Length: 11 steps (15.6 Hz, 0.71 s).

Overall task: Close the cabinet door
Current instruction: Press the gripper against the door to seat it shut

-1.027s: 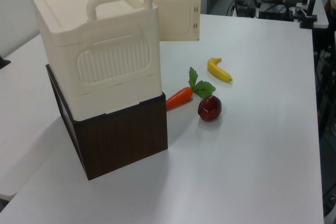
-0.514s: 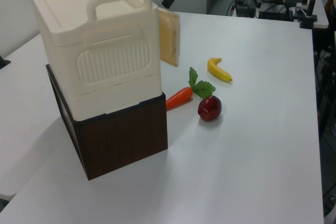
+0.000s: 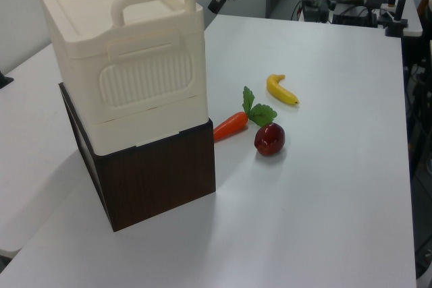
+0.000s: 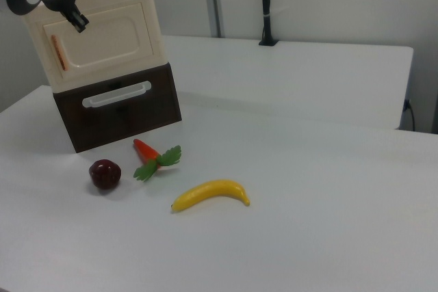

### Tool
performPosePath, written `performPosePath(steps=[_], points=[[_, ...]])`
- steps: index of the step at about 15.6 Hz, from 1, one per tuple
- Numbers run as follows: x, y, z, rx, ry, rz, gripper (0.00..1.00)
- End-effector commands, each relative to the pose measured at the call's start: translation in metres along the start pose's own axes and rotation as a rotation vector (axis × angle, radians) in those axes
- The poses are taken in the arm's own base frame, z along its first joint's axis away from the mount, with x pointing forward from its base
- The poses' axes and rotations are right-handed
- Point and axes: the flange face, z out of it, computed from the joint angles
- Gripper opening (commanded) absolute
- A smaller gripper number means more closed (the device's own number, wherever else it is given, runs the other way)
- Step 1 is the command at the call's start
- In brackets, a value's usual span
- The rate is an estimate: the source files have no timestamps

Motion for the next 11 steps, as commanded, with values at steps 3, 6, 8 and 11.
performPosePath(steps=[3, 6, 8, 11], points=[[-0.024, -0.026, 0.017, 0.027, -0.023, -0.026, 0.00], [-0.024, -0.033, 0.023, 0.062, 0.019, 0.003, 0.00], [-0.028, -0.040, 0.027, 0.075, 0.021, -0.001, 0.00], [-0.029, -0.045, 0.030, 0.098, 0.050, -0.007, 0.00]])
